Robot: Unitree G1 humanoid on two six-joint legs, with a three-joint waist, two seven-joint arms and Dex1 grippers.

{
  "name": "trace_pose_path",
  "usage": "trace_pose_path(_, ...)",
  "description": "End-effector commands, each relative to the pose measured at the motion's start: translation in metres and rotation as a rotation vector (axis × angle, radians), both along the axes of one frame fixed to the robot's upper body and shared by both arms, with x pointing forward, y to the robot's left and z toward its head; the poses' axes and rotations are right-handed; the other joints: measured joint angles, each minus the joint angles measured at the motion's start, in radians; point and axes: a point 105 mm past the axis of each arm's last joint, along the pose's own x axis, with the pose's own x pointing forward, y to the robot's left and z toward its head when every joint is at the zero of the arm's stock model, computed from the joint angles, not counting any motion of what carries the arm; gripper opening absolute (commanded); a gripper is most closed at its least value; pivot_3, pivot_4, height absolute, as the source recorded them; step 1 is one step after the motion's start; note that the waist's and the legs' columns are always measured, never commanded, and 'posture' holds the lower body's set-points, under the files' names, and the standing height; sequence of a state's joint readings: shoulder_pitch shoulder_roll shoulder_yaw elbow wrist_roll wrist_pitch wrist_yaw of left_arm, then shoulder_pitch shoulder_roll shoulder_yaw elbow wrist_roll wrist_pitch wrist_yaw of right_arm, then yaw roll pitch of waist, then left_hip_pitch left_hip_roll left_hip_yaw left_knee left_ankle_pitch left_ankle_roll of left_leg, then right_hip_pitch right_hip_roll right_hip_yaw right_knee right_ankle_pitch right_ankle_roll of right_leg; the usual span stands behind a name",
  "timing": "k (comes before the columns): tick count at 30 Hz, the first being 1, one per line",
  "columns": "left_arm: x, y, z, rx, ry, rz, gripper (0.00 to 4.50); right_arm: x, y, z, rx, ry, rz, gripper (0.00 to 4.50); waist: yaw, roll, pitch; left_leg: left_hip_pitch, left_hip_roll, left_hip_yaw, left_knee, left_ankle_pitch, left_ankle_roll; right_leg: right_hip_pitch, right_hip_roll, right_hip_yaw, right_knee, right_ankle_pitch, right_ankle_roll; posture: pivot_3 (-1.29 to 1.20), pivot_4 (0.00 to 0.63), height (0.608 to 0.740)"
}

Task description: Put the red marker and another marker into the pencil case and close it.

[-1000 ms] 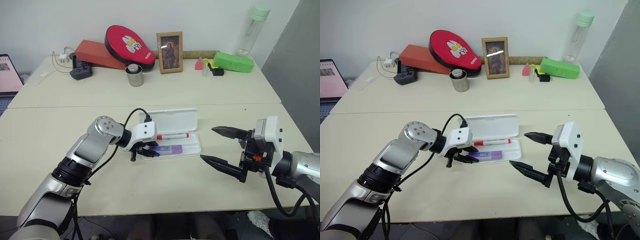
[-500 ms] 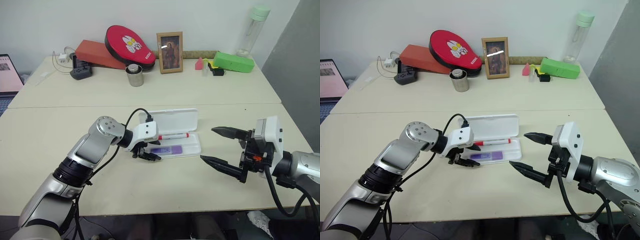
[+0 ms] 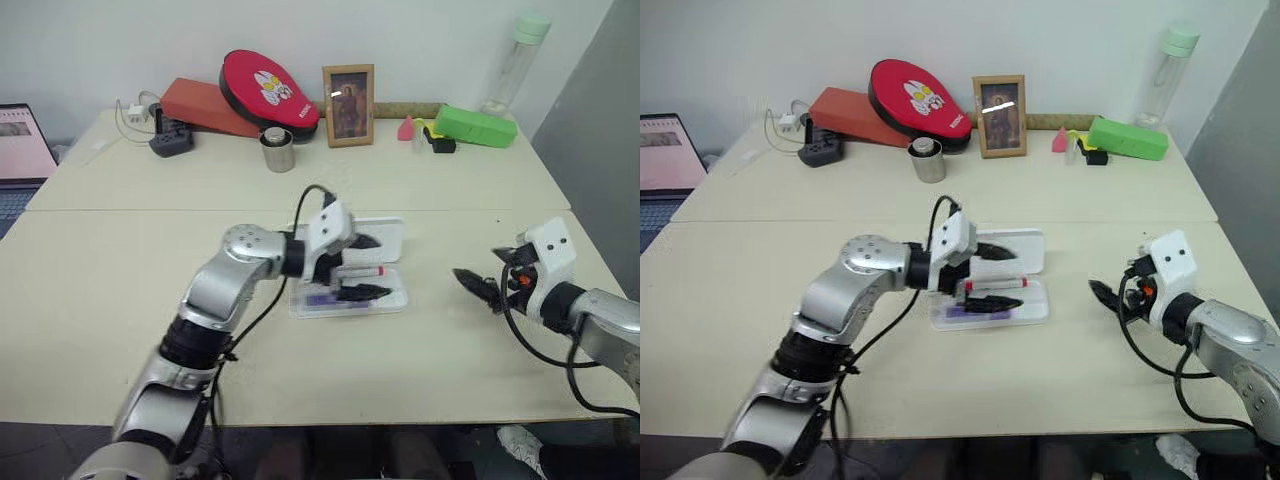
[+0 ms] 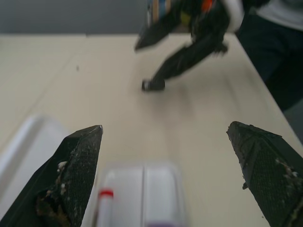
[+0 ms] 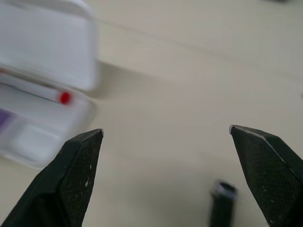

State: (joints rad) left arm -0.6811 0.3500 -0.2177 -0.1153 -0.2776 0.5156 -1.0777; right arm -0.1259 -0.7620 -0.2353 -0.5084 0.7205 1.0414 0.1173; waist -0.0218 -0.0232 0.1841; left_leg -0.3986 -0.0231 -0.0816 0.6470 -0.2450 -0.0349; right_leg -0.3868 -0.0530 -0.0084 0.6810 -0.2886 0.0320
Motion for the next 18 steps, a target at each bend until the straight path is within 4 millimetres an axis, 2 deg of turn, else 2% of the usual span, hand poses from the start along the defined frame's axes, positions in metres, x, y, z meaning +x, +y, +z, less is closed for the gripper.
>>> trace_pose_path(1, -0.002, -0.007, 0.026, -0.112, -0.087, 0.013, 4.47, 0.004, -0.018, -0.008, -0.047, 0.040, -0.130, 4.50, -0.006, 0.001, 0.000, 0.000, 0.000, 0.001, 0.000, 0.000, 0.000, 0.000, 0.000, 0.001, 0.000, 0.000, 0.000, 0.00, 0.150, 0.740)
trace_pose_path(4, -0.006, -0.013, 0.024, -0.103, -0.079, -0.011, 4.47, 0.003, -0.018, -0.019, -0.050, 0.079, -0.147, 4.50, -0.008, 0.001, -0.001, 0.001, 0.001, 0.001, -0.001, 0.000, 0.000, 0.000, 0.001, 0.000, 0.001, 0.000, 0.000, 0.00, 0.150, 0.740)
trace_pose_path(12, -0.007, -0.012, 0.024, -0.097, -0.074, -0.018, 4.47, 0.007, -0.016, -0.029, -0.041, 0.095, -0.149, 4.50, -0.007, 0.001, -0.001, 0.001, 0.000, 0.001, 0.000, 0.000, 0.000, 0.000, 0.001, 0.000, 0.001, 0.000, 0.000, 0.00, 0.150, 0.740)
trace_pose_path(15, -0.008, -0.012, 0.024, -0.097, -0.074, -0.021, 4.50, 0.009, -0.017, -0.029, -0.041, 0.094, -0.151, 3.99, -0.007, 0.001, -0.001, 0.001, 0.000, 0.001, 0.000, 0.000, 0.000, 0.000, 0.001, 0.000, 0.001, 0.000, 0.000, 0.00, 0.150, 0.740)
trace_pose_path(16, -0.008, -0.012, 0.025, -0.098, -0.076, -0.020, 4.50, 0.009, -0.017, -0.029, -0.041, 0.094, -0.151, 3.64, -0.007, 0.001, -0.001, 0.001, 0.000, 0.001, 0.000, 0.000, 0.000, 0.000, 0.001, 0.000, 0.001, 0.000, 0.000, 0.00, 0.150, 0.740)
trace_pose_path(18, -0.007, -0.012, 0.026, -0.102, -0.079, -0.016, 4.50, 0.010, -0.017, -0.029, -0.041, 0.093, -0.149, 3.28, -0.007, 0.001, -0.001, 0.001, 0.000, 0.001, 0.000, 0.000, 0.000, 0.000, 0.001, 0.000, 0.001, 0.000, 0.000, 0.00, 0.150, 0.740)
